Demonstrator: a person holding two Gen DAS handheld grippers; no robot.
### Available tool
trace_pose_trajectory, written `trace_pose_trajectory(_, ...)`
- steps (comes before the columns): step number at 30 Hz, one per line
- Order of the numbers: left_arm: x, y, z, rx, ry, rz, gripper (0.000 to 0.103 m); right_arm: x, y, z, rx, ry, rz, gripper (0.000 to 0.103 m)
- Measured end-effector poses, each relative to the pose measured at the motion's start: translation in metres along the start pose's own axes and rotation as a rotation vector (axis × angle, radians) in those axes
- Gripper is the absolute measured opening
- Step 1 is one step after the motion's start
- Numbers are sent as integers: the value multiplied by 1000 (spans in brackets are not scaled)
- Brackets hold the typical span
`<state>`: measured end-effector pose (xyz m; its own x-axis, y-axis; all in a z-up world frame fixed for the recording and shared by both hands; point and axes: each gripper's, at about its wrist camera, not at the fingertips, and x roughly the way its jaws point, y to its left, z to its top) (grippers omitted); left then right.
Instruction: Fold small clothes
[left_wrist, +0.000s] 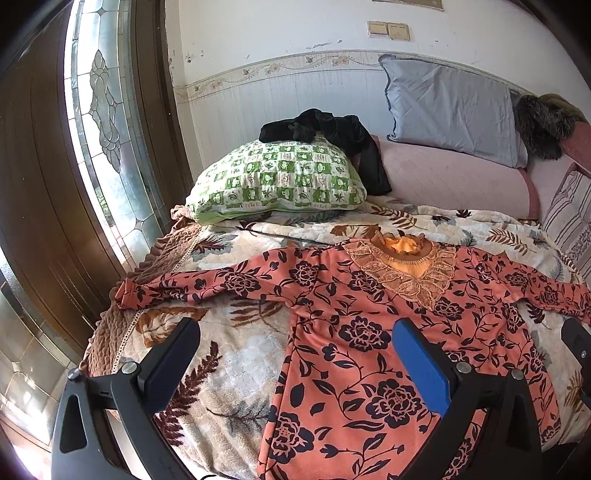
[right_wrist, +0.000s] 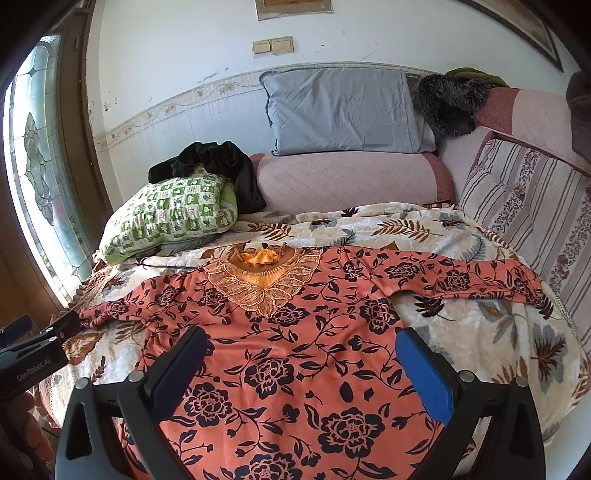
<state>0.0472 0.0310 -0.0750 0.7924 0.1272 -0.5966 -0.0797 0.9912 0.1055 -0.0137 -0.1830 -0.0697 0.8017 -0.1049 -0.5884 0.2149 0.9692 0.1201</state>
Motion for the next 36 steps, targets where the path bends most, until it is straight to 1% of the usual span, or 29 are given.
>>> trace_pose_trajectory(3, 12, -7, 0, 13, 15, 0, 103, 12, -7, 2, 15, 12, -2, 103)
trace_pose_trajectory(5, 25, -14, 2, 15, 31, -15, 103, 23, -18, 5, 29, 17, 1, 103)
trace_pose_trajectory(8, 54, -28, 6, 7, 65, -52, 103, 44, -51, 9, 100, 34, 25, 103)
trace_pose_trajectory(11, 88, -48, 10, -13, 90, -88, 103, 69, -102, 12, 207, 50, -14, 103)
trace_pose_trajectory(14, 118, -68, 14, -22, 111, -101, 103, 92, -158, 12, 323, 69, -84, 103)
trace_pose_trajectory(15, 127, -73, 15, -28, 112, -104, 103, 99, -174, 12, 361, 76, -104, 103)
trace_pose_trajectory(18, 148, -83, 19, -43, 102, -111, 103, 117, -224, 12, 450, 87, -115, 103)
trace_pose_trajectory(20, 158, -86, 16, -45, 82, -112, 103, 126, -257, 10, 530, 95, -130, 103)
trace_pose_trajectory(22, 168, -88, 10, -31, 75, -113, 103, 134, -289, 7, 617, 88, -119, 103)
trace_pose_trajectory(24, 180, -91, 7, 4, 87, -99, 103, 142, -319, 1, 703, 79, -101, 103)
trace_pose_trajectory(27, 190, -96, 4, 38, 85, -78, 103, 157, -364, -15, 880, 60, -19, 103)
trace_pose_trajectory(29, 193, -101, 2, 57, 89, -88, 103, 168, -393, -31, 1031, 47, 19, 97)
trace_pose_trajectory(31, 193, -106, 1, 73, 77, -102, 103, 177, -419, -47, 1174, 26, 40, 84)
trace_pose_trajectory(32, 192, -110, 0, 83, 71, -107, 103, 181, -429, -52, 1225, 2, 51, 81)
trace_pose_trajectory(34, 193, -114, 0, 91, 70, -121, 103, 190, -443, -52, 1260, -25, 77, 73)
trace_pose_trajectory(36, 196, -115, -1, 86, 80, -132, 103, 196, -452, -49, 1282, -70, 67, 67)
